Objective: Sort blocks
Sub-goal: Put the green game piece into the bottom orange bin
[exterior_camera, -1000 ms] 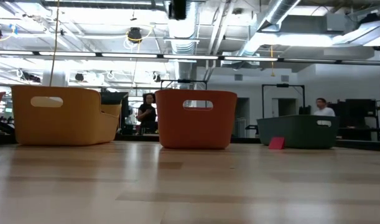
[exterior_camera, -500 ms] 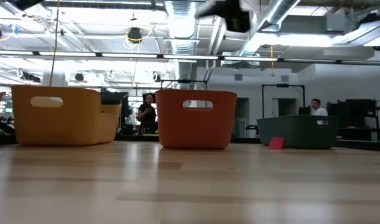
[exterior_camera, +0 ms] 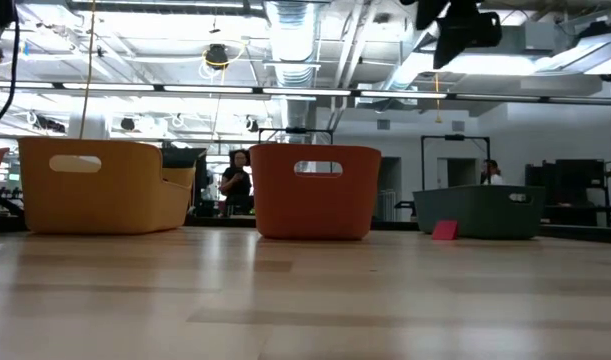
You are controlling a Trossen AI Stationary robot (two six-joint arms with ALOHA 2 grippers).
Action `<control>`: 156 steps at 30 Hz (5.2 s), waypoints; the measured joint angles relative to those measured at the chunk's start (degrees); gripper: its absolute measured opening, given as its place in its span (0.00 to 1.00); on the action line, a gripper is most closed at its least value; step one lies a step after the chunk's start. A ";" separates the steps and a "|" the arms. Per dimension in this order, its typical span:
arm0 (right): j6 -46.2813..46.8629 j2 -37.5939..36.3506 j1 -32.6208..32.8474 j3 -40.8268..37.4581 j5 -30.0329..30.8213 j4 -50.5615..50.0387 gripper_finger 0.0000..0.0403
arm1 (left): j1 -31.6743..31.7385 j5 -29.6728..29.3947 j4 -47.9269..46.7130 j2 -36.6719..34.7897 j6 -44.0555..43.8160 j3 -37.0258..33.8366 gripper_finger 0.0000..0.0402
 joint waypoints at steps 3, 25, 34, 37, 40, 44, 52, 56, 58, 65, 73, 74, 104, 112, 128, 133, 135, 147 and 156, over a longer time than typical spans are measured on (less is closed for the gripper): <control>0.93 -0.03 0.22 0.00 0.14 -0.66 0.65 | -0.76 0.47 1.21 0.46 -0.39 -1.75 0.34; 10.94 0.72 4.59 -0.24 -2.11 -15.19 0.65 | -0.34 6.92 5.56 -0.89 -8.00 -6.52 0.60; 11.99 0.81 11.98 -15.02 -20.11 -21.20 0.65 | -0.34 7.97 3.40 -5.92 -9.27 0.51 0.61; 13.96 0.81 14.44 -20.71 -25.13 -14.51 0.65 | -0.30 7.11 3.22 -7.47 -10.15 2.46 0.61; 16.01 0.81 16.98 -23.90 -26.11 -12.87 0.65 | -0.30 4.02 1.11 -8.79 -12.84 4.59 0.61; 16.33 0.83 20.09 -25.46 -25.14 -12.31 0.65 | -0.27 -0.03 -1.04 -9.80 -13.51 7.39 0.61; 21.61 1.03 23.91 -30.07 -23.83 -2.09 0.65 | 0.70 -3.51 -6.04 -10.18 -10.44 11.06 0.61; 24.65 1.03 25.25 -31.82 -22.26 -0.08 0.65 | 1.65 -3.64 -6.81 -10.42 -9.18 11.32 0.61; 25.79 1.03 25.75 -32.93 -21.91 1.64 0.65 | 2.33 -3.62 -6.98 -10.46 -8.19 11.32 0.61; 29.85 1.07 27.10 -34.89 -19.01 5.00 0.65 | 4.12 -3.62 -7.09 -10.46 -6.40 11.32 0.61; 31.69 1.07 27.19 -37.65 -18.23 7.05 0.65 | 4.47 -3.37 -7.05 -10.46 -6.43 11.32 0.61; 31.55 1.07 27.19 -37.75 -18.03 7.16 0.65 | 4.47 -3.21 -7.07 -10.46 -6.45 11.32 0.61; 27.05 -1.51 19.17 -31.01 -0.78 21.14 0.30 | 6.86 -19.74 1.41 -8.70 12.83 11.32 0.61; 18.47 -0.97 8.13 -28.01 4.20 57.37 0.31 | 13.20 -34.38 13.46 -2.18 41.25 11.32 0.61; 16.72 9.78 1.02 -17.91 3.79 87.16 0.32 | 26.18 -27.61 38.55 6.93 52.46 11.61 0.61; 16.53 12.37 0.57 -13.94 1.76 87.06 0.32 | 27.29 -23.26 38.89 8.61 52.11 13.16 0.61; 16.19 12.37 0.33 -13.56 1.63 87.26 0.32 | 27.29 -21.92 39.22 9.10 52.30 13.86 0.61; 17.11 11.83 -0.33 -13.48 0.58 88.07 0.32 | 29.79 -16.87 40.17 11.54 56.07 14.27 0.61; 20.02 11.78 -0.35 -12.33 0.73 87.57 0.32 | 30.61 -17.92 47.85 16.00 67.01 14.27 0.61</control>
